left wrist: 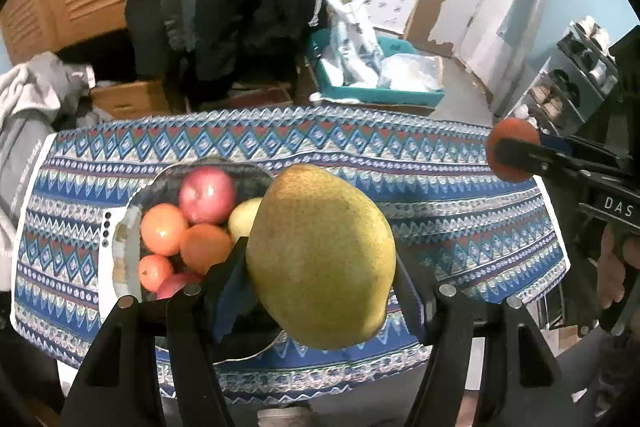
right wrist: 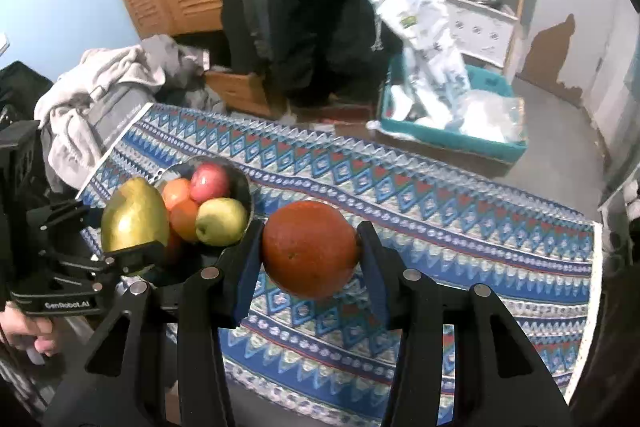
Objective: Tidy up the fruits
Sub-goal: 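Lift the pear and orange and carry them toward the glass plate, then lower the pear and orange into the plate and open both grippers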
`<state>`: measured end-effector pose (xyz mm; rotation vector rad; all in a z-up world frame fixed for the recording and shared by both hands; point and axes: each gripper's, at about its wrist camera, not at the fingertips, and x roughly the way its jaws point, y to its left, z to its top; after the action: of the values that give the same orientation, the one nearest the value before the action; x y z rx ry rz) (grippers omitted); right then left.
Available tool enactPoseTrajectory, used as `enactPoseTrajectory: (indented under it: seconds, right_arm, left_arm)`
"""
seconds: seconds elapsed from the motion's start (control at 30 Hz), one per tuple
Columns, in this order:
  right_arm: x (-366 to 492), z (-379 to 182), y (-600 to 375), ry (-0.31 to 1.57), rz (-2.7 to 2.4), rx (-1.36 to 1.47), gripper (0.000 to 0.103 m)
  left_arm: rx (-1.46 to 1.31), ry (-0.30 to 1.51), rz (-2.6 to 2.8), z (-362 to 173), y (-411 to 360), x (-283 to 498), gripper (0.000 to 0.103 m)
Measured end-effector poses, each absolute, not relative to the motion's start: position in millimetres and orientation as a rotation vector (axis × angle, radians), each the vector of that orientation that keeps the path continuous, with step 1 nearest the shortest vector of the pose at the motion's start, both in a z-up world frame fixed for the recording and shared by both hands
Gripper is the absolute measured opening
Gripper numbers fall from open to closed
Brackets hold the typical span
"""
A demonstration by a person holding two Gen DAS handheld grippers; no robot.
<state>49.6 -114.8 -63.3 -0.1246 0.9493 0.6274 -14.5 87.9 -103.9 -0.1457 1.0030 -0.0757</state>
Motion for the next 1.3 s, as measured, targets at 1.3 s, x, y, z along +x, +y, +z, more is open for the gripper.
enactPoseTrajectory:
  seconds: [1.3]
  right_arm:
    - [51.6,-124.0,-8.1,1.099,0.745,-0.184,0.047]
  left_arm:
    - [-0.167,1.177,0.093,-186.5,148.5,-8.1,0.067]
